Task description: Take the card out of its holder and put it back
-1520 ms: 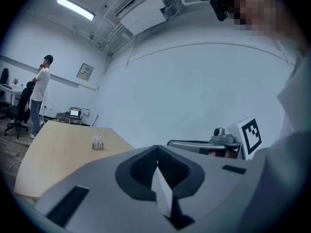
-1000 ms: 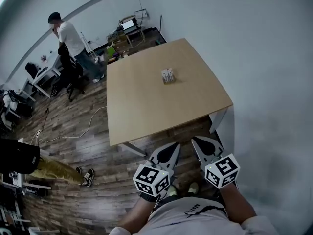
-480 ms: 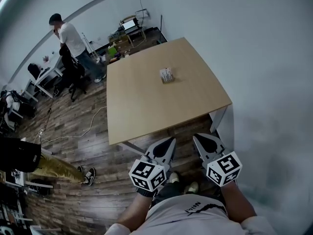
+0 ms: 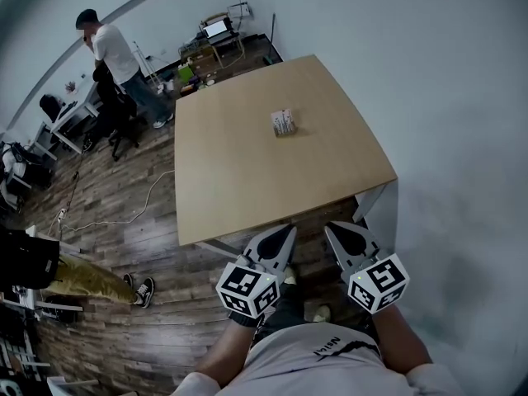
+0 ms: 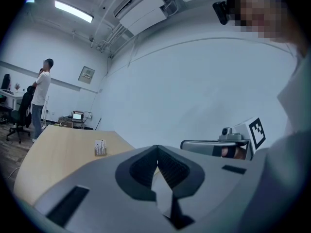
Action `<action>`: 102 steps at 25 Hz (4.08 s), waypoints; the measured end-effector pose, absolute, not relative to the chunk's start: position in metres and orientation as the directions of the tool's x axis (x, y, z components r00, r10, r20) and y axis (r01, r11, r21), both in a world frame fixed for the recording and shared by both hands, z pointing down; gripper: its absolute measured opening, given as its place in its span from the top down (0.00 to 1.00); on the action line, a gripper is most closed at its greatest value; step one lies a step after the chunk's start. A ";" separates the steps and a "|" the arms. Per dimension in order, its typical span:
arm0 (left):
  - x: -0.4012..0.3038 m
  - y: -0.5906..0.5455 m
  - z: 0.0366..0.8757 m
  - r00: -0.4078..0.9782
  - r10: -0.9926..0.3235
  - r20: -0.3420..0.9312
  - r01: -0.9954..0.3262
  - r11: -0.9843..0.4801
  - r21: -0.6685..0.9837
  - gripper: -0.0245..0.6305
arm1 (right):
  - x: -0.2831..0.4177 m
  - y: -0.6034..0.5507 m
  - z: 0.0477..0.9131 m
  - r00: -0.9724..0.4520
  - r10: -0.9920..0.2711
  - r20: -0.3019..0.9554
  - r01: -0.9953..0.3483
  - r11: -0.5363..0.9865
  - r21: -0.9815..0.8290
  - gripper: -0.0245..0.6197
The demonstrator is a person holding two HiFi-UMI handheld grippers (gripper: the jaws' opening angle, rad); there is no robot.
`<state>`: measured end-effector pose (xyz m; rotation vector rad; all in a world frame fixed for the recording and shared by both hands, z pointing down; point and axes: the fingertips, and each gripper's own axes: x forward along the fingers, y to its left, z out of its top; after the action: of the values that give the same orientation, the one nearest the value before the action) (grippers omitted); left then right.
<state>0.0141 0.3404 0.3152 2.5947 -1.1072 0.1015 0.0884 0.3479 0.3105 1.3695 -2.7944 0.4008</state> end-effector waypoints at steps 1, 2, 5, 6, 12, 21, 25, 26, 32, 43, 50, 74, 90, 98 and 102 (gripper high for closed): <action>0.013 0.332 0.316 0.700 -0.689 0.188 -0.712 -0.652 0.260 0.94 | 0.087 0.339 0.311 -0.617 -0.779 0.118 -0.780 0.583 -0.226 0.94; 0.011 0.323 0.318 0.702 -0.686 0.189 -0.710 -0.655 0.260 0.94 | 0.085 0.329 0.312 -0.613 -0.781 0.120 -0.783 0.579 -0.226 0.94; 0.001 0.289 0.327 0.706 -0.680 0.196 -0.706 -0.657 0.264 0.94 | 0.076 0.294 0.316 -0.601 -0.789 0.130 -0.793 0.567 -0.224 0.94; -0.003 0.275 0.331 0.707 -0.679 0.198 -0.705 -0.657 0.266 0.94 | 0.072 0.282 0.319 -0.600 -0.788 0.136 -0.793 0.565 -0.226 0.94; -0.030 0.192 0.346 0.733 -0.650 0.201 -0.679 -0.684 0.266 0.94 | 0.044 0.206 0.331 -0.587 -0.794 0.161 -0.806 0.551 -0.217 0.94; -0.051 0.094 0.357 0.766 -0.609 0.207 -0.643 -0.722 0.256 0.94 | 0.017 0.119 0.339 -0.530 -0.829 0.178 -0.843 0.492 -0.216 0.94; -0.049 0.067 0.360 0.770 -0.599 0.221 -0.638 -0.724 0.263 0.94 | 0.013 0.092 0.334 -0.524 -0.831 0.185 -0.848 0.487 -0.211 0.94; -0.048 0.058 0.362 0.769 -0.597 0.226 -0.639 -0.723 0.264 0.94 | 0.015 0.084 0.334 -0.524 -0.831 0.187 -0.847 0.487 -0.213 0.94; -0.043 0.000 0.376 0.771 -0.591 0.239 -0.637 -0.729 0.252 0.94 | 0.018 0.026 0.339 -0.553 -0.810 0.194 -0.829 0.511 -0.228 0.94; -0.027 -0.128 0.444 0.742 -0.600 0.299 -0.663 -0.722 0.196 0.94 | 0.021 -0.089 0.390 -0.660 -0.723 0.201 -0.749 0.614 -0.251 0.94; -0.024 -0.172 0.504 0.750 -0.576 0.325 -0.646 -0.743 0.176 0.94 | 0.015 -0.129 0.431 -0.722 -0.651 0.235 -0.692 0.666 -0.281 0.94; -0.008 -0.221 0.603 0.858 -0.371 0.354 -0.459 -0.864 0.206 0.80 | 0.015 -0.142 0.494 -0.807 -0.537 0.246 -0.591 0.727 -0.350 0.94; 0.000 -0.222 0.595 0.888 -0.330 0.320 -0.410 -0.883 0.229 0.92 | 0.007 -0.148 0.497 -0.814 -0.521 0.256 -0.581 0.726 -0.369 0.94; -0.002 -0.227 0.581 0.889 -0.344 0.301 -0.417 -0.880 0.228 0.93 | 0.013 -0.144 0.488 -0.810 -0.534 0.242 -0.586 0.727 -0.359 0.94; -0.007 -0.223 0.566 0.888 -0.344 0.305 -0.417 -0.882 0.220 0.93 | 0.013 -0.138 0.480 -0.808 -0.543 0.229 -0.588 0.728 -0.353 0.94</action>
<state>-0.0075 -0.2229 0.5665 2.7751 -0.5716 0.3740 0.0129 -0.1381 0.4797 0.9252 -2.8166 0.6318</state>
